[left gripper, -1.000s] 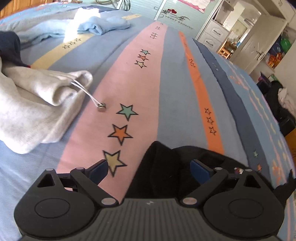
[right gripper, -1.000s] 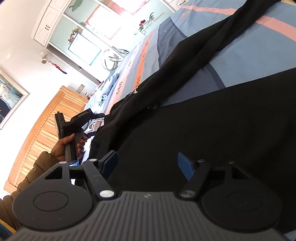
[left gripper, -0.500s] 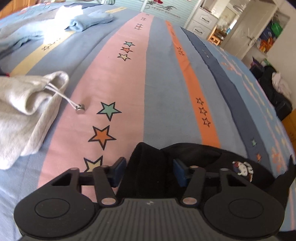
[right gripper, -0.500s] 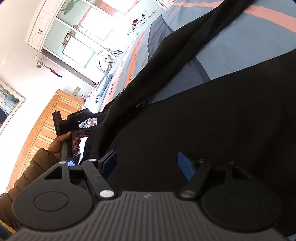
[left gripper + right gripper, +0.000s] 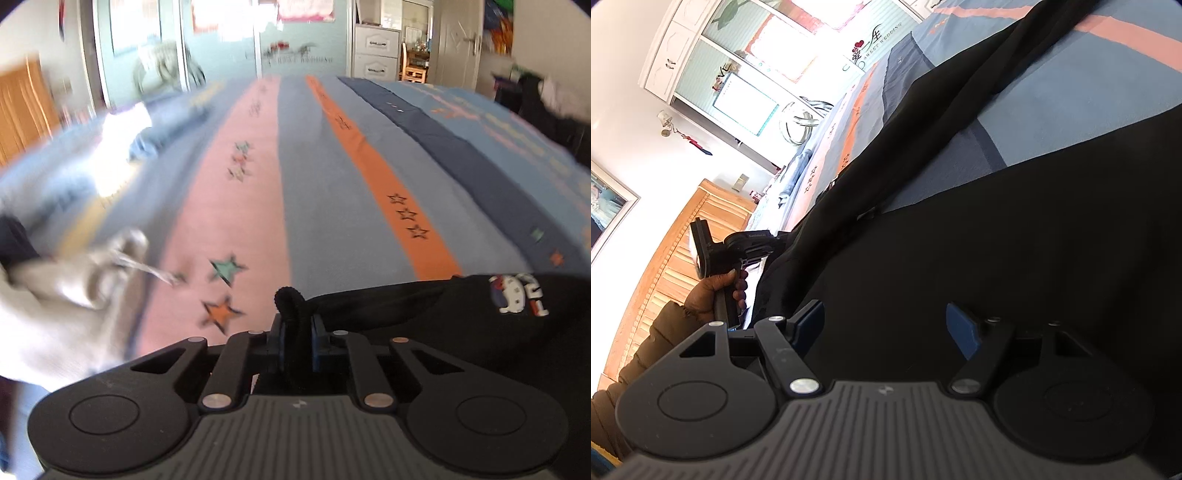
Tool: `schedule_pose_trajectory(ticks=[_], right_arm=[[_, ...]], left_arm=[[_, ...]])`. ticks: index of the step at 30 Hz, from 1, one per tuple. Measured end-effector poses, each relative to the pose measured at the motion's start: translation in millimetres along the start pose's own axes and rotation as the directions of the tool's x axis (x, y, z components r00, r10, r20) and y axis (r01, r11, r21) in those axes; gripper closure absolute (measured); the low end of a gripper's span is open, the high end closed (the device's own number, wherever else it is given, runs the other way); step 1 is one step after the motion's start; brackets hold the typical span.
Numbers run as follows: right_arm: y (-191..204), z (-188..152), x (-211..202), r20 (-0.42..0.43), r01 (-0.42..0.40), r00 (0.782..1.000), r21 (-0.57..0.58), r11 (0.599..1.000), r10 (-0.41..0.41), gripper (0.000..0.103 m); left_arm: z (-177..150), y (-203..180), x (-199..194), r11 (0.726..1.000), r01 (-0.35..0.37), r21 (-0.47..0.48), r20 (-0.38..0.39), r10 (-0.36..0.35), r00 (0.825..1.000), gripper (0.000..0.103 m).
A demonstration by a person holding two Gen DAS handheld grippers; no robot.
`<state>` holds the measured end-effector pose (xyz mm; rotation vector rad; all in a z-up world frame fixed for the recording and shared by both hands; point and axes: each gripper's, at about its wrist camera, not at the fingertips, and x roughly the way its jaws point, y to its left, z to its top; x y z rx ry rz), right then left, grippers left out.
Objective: Fold clothes
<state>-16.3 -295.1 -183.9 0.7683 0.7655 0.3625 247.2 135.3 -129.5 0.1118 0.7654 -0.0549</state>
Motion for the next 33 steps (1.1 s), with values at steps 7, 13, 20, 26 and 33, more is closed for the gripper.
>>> schedule_pose_trajectory(ticks=[7,13,20,26,33], right_arm=[[4.9,3.7,-1.8,0.008,0.012,1.000,-0.018,1.000,-0.012,0.029],[10.5,8.6,7.1,0.008,-0.009,1.000,-0.034,0.999,0.009,0.029],[10.0,12.0,18.1,0.001,0.003,1.000,-0.045,0.999,-0.003,0.029],[21.7,1.4,14.7,-0.031,-0.027,0.999,-0.083,0.996,0.025,0.029],[46.3,-13.1,27.6,-0.085,-0.061,0.995,-0.107,0.992,0.052,0.029]], left_arm=[[23.9,9.1,4.2,0.984,-0.169,0.059,0.046,0.166,0.985,0.090],[26.2,43.9,11.3,0.945,-0.321,0.057,0.021,0.321,0.947,0.089],[11.7,64.8,13.1,0.944,-0.329,0.023,-0.045,0.329,0.943,0.086],[2.1,110.7,-38.5,0.989,-0.065,-0.133,0.012,0.067,0.998,0.076],[-78.9,126.8,-110.1,0.966,0.160,-0.204,-0.054,-0.174,0.983,0.038]])
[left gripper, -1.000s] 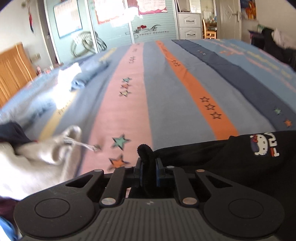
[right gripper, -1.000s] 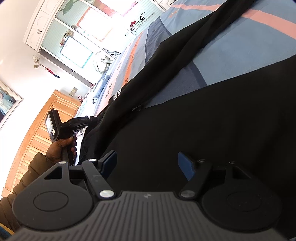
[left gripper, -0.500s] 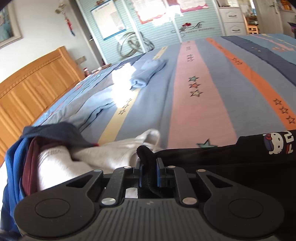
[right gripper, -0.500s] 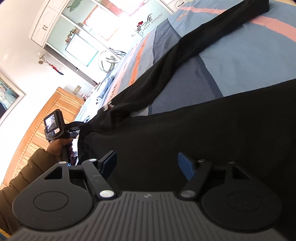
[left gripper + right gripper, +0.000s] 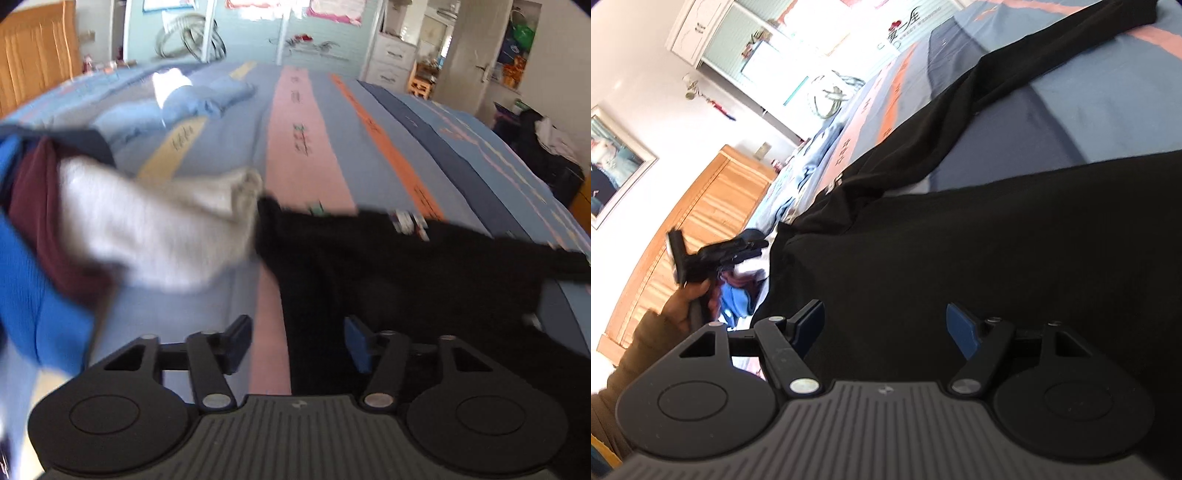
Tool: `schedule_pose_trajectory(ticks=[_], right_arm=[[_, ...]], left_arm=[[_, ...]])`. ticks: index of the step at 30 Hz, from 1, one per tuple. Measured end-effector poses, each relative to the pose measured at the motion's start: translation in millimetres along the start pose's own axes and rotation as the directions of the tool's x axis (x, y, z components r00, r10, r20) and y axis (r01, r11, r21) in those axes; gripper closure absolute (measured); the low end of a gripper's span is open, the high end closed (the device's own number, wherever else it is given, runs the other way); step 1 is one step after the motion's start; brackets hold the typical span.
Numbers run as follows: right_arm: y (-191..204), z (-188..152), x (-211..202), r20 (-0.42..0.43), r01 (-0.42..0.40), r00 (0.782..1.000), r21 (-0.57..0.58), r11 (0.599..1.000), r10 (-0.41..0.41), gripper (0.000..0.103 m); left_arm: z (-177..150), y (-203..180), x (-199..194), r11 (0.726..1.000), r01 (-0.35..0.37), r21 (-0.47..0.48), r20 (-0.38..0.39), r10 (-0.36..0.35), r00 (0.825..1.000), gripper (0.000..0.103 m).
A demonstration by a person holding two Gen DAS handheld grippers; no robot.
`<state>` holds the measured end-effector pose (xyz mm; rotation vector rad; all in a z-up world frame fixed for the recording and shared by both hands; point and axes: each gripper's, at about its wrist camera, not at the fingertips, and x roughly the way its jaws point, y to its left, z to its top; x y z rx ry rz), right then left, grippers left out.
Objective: Fold clothes
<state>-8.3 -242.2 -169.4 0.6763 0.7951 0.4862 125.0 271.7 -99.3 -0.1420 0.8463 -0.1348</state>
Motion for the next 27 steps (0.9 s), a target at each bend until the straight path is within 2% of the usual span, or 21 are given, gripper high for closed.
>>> schedule_pose_trajectory(ticks=[3,7,9,12,14,18,20,23,26,27], right_arm=[[11.3,-5.4,3.1,-0.014,-0.005,1.000,-0.009,1.000,0.004,0.029],[25.3,-12.1,0.5,-0.023,-0.008,1.000,-0.033,0.999,0.007,0.029],[27.4,-15.0,-0.9,-0.028,-0.009,1.000,-0.029,1.000,0.008,0.029],[28.0,-18.9,-4.0,-0.040,-0.013,0.999,-0.012,1.000,0.012,0.029],[22.8,-20.3,-4.8,-0.052,-0.022,0.998,0.029,0.999,0.024,0.029],[15.9,-21.9,-3.6,-0.059,-0.020,0.998,0.077,0.997,0.025,0.029],[15.9,-22.6,-2.6,-0.060,-0.015,0.998,0.076,0.997,0.020,0.029],[15.0,-23.0,-0.7,-0.063,-0.021,0.998,0.078,0.997,0.026,0.029],[12.1,-23.4,-0.3,-0.063,-0.024,0.998,0.083,0.996,0.029,0.029],[10.7,-23.7,-0.2,-0.063,-0.023,0.998,0.088,0.996,0.029,0.028]], left_arm=[[-38.4,4.5,-12.1,0.998,0.018,-0.054,-0.020,-0.019,1.000,0.029],[-64.7,20.1,-23.2,0.978,0.063,-0.200,0.038,-0.057,0.998,0.015],[-69.4,29.5,-21.8,0.958,0.084,-0.273,0.059,-0.070,0.996,0.015],[-72.0,36.7,-13.3,0.936,0.105,-0.335,0.048,-0.094,0.994,0.015],[-74.5,38.6,-6.5,0.928,0.086,-0.363,0.007,-0.089,0.996,0.015],[-81.9,44.3,-6.3,0.888,0.114,-0.446,0.002,-0.127,0.992,0.015],[-86.2,49.5,-7.0,0.835,0.156,-0.528,0.011,-0.177,0.984,0.014],[-100.8,55.9,-6.9,0.696,0.224,-0.682,0.056,-0.255,0.965,0.013],[-115.1,48.8,-5.7,0.593,0.282,-0.754,0.111,-0.308,0.945,0.013],[-117.6,44.4,-3.5,0.573,0.300,-0.762,0.128,-0.321,0.938,0.013]])
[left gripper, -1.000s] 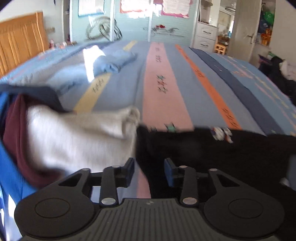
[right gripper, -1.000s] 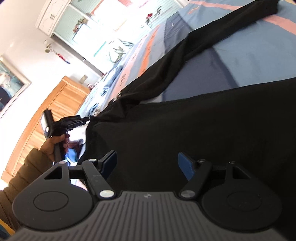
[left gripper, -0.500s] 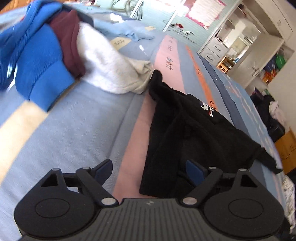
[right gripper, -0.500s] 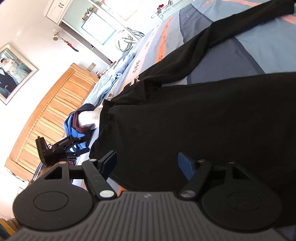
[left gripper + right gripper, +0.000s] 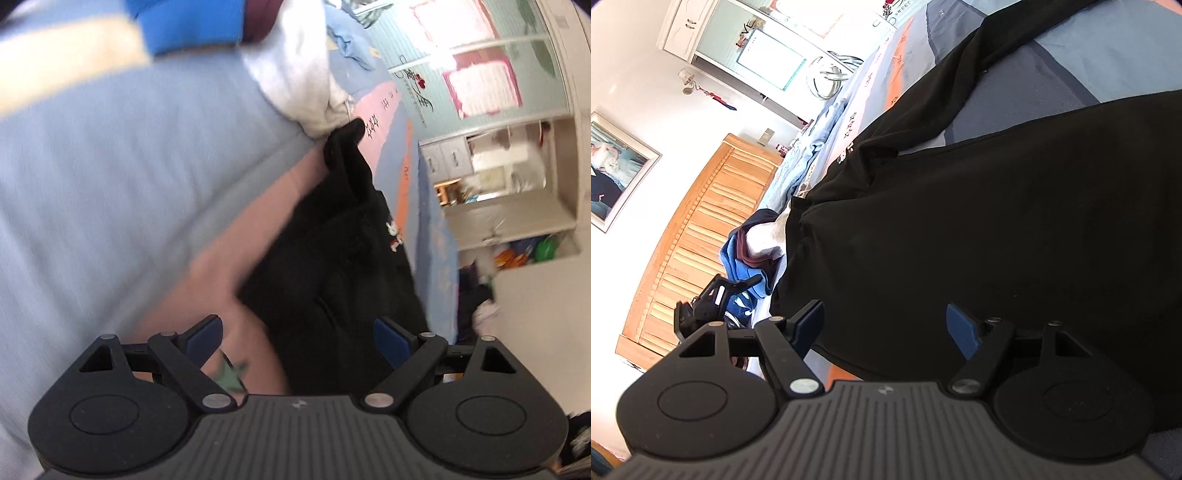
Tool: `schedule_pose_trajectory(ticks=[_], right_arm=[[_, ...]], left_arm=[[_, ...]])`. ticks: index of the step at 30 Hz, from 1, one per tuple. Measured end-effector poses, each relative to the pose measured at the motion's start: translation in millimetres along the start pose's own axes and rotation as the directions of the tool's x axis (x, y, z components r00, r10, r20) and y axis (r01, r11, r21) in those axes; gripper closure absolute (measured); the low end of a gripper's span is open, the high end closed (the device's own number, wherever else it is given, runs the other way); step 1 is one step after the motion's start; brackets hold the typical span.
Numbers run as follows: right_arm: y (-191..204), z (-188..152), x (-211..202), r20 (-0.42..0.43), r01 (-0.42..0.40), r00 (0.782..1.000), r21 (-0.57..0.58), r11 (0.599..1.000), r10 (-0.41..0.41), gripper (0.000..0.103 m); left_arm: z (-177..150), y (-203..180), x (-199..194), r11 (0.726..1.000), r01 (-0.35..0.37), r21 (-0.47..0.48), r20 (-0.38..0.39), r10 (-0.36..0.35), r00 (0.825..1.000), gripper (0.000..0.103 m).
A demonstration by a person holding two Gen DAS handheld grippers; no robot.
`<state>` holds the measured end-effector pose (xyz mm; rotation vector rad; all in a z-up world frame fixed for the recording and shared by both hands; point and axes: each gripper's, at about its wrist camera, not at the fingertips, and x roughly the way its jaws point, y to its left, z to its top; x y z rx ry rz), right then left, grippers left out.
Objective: Fold clothes
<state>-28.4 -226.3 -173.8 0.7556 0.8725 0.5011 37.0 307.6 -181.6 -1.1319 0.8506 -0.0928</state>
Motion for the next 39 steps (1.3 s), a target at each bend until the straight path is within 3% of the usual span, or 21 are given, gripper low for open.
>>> schedule_pose_trajectory(ticks=[3,7,11,14,17,18,20,22,27,32,39], right_arm=[[-3.4,-0.5,-2.1,0.004,0.002,1.000,0.008,1.000,-0.002,0.028],[-7.2,1.3,-6.5,0.020,0.006,1.000,0.014,1.000,-0.006,0.028],[-10.7,3.2,-7.1,0.028,0.014,0.999,0.018,1.000,-0.015,0.028],[-10.9,2.6,-4.9,0.024,0.016,1.000,0.016,1.000,-0.016,0.028],[-8.7,1.2,-3.7,0.019,0.017,1.000,0.001,1.000,-0.017,0.028],[-7.7,0.8,-4.0,0.019,0.017,1.000,-0.004,1.000,-0.017,0.028],[-6.9,0.4,-4.3,0.020,0.019,1.000,-0.009,1.000,-0.018,0.028],[-7.5,0.1,-4.2,0.018,0.021,1.000,-0.004,1.000,-0.021,0.028],[-6.5,-2.0,-4.5,0.017,0.030,0.999,-0.012,0.999,-0.030,0.028],[6.3,-1.7,-1.0,0.010,0.055,0.998,-0.086,0.995,-0.054,0.028],[44.8,16.1,44.2,-0.064,0.002,0.998,-0.217,0.976,-0.016,0.028]], left_arm=[[-8.9,-2.0,11.7,0.999,0.033,-0.031,0.035,-0.032,0.999,0.013],[-10.0,-6.9,21.7,0.998,0.052,-0.043,0.159,-0.045,0.986,0.013],[-15.0,-16.1,28.6,0.999,0.048,-0.018,0.241,-0.042,0.970,0.014],[-19.1,-19.1,22.7,1.000,0.028,-0.005,0.273,-0.026,0.962,0.020],[-19.0,-19.8,18.6,0.999,-0.027,0.017,0.259,0.022,0.966,0.052],[-19.6,-17.1,14.8,0.998,-0.057,0.039,0.253,0.046,0.966,0.069],[-20.0,-14.9,10.4,0.992,-0.095,0.083,0.244,0.072,0.967,0.074],[-19.5,-17.6,10.6,0.983,-0.128,0.132,0.242,0.093,0.966,0.086],[-28.6,-34.3,10.5,0.948,-0.204,0.243,0.289,0.130,0.948,0.092],[-48.6,-42.3,-17.6,0.917,-0.281,0.282,0.377,0.163,0.912,0.093],[-74.9,-29.2,-56.2,0.921,-0.298,0.252,0.394,0.183,0.901,0.093]])
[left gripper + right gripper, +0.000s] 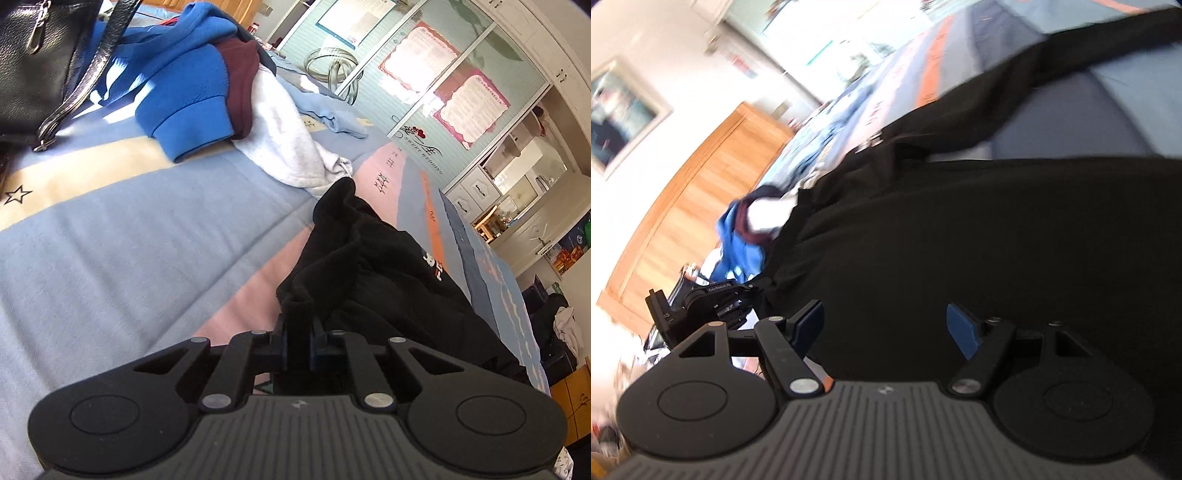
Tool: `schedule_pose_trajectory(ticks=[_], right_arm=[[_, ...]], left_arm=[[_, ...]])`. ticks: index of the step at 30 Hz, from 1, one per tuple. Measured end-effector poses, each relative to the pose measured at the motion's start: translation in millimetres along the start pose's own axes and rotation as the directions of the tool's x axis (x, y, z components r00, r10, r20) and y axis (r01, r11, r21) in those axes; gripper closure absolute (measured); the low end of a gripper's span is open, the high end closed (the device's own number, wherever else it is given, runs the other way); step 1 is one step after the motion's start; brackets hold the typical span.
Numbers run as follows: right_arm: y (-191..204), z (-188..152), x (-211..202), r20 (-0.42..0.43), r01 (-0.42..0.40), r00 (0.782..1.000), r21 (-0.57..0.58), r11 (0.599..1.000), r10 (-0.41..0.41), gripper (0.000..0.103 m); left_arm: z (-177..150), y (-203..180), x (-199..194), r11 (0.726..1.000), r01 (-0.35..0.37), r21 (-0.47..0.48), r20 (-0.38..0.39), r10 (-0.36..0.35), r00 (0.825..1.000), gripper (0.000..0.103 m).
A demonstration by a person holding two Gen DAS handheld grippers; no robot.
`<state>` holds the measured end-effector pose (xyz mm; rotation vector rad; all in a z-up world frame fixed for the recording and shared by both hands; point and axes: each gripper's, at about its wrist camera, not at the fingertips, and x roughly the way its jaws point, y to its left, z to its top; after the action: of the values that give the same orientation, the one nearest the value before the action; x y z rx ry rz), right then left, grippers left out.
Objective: Fold clothes
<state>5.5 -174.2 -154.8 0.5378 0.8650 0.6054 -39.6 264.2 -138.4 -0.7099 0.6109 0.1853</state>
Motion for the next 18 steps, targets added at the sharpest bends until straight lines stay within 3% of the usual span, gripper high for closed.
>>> schedule_pose_trajectory(ticks=[4,6,9,12,14,15,18], right_arm=[[24.0,14.6,50.3,-0.061,-0.040,0.998,-0.073,0.997,0.036,0.028],[24.7,14.2,73.0,-0.072,-0.008,0.997,-0.047,0.999,0.004,0.028],[26.5,1.7,83.1,-0.081,-0.054,0.995,-0.030,0.998,0.051,0.028],[36.2,-17.5,81.0,-0.246,-0.171,0.954,0.036,0.985,0.174,0.028],[47.6,-30.2,70.1,-0.304,-0.186,0.938,-0.033,0.982,0.167,0.029],[52.0,-32.6,62.4,-0.315,-0.180,0.937,-0.065,0.981,0.151,0.029],[42.9,-23.4,45.4,-0.239,-0.142,0.963,-0.061,0.988,0.124,0.029]], left_arm=[[5.9,2.3,6.2,1.000,-0.003,-0.004,-0.013,0.003,1.000,0.093],[6.4,4.1,11.1,1.000,-0.010,-0.002,-0.022,0.010,1.000,0.093],[7.8,7.8,12.8,1.000,-0.008,-0.011,-0.030,0.008,1.000,0.093],[6.6,8.9,5.7,1.000,-0.002,-0.010,-0.022,0.001,1.000,0.093],[5.0,10.6,2.2,1.000,0.008,-0.015,-0.024,-0.008,1.000,0.093],[4.3,11.9,1.0,1.000,0.006,-0.022,-0.027,-0.007,1.000,0.093],[3.8,12.9,-1.5,1.000,0.007,-0.030,-0.031,-0.008,0.999,0.092]])
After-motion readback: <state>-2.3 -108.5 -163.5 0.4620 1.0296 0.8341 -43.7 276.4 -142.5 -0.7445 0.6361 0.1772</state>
